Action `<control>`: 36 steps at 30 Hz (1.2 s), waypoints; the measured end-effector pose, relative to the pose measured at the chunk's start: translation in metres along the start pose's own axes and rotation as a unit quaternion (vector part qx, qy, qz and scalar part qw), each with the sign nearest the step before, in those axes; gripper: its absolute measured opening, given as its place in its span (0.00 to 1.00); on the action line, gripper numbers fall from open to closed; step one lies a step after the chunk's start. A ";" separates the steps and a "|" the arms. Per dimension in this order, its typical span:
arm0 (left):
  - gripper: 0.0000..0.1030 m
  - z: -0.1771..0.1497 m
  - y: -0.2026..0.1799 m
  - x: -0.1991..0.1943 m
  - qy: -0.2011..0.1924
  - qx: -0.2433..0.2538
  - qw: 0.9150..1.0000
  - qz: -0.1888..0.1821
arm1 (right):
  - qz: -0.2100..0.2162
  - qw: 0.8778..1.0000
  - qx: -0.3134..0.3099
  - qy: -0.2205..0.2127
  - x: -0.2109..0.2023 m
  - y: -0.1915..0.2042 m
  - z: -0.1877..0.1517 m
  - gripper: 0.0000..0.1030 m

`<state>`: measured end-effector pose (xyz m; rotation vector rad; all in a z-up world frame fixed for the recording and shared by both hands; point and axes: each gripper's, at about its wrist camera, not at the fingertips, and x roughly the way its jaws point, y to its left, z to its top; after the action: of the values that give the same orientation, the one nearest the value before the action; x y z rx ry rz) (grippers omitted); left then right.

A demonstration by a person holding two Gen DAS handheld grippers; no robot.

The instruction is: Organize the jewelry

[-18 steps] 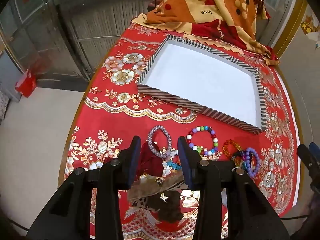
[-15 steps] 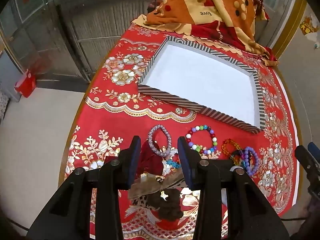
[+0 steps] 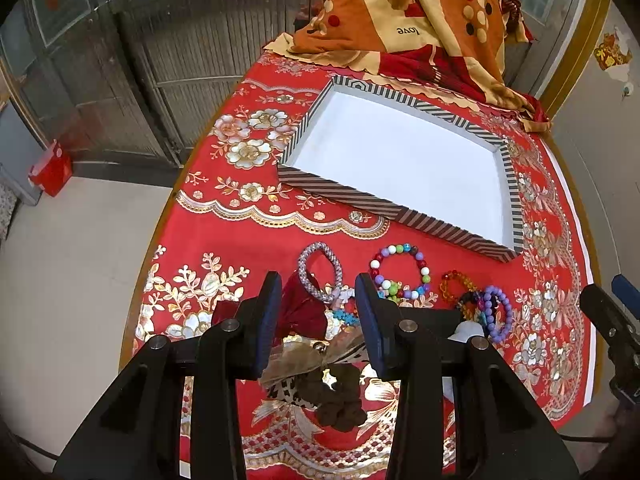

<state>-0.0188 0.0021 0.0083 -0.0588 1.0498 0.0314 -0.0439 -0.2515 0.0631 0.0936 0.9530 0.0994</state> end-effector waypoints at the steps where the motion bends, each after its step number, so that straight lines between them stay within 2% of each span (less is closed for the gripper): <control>1: 0.36 0.000 0.000 0.000 0.000 0.000 1.000 0.002 | 0.002 1.000 -0.001 0.002 0.001 0.001 0.000 0.99; 8: 0.36 -0.003 -0.002 0.000 0.000 0.004 1.000 0.005 | 0.008 1.000 -0.006 0.008 0.002 0.004 0.000 0.99; 12: 0.36 -0.002 -0.001 0.001 0.013 -0.006 1.000 -0.008 | 0.007 1.000 -0.009 0.005 0.000 0.006 0.001 0.99; 29: 0.36 -0.002 0.000 0.002 0.010 -0.009 1.000 -0.019 | 0.010 1.000 -0.013 0.016 0.003 0.011 -0.001 0.99; 36: 0.36 -0.003 -0.001 0.002 0.004 0.003 1.000 0.001 | 0.012 1.000 -0.015 0.018 0.003 0.011 -0.003 0.99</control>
<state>-0.0199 0.0006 0.0049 -0.0516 1.0570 0.0303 -0.0450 -0.2398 0.0608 0.0760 0.9861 0.1370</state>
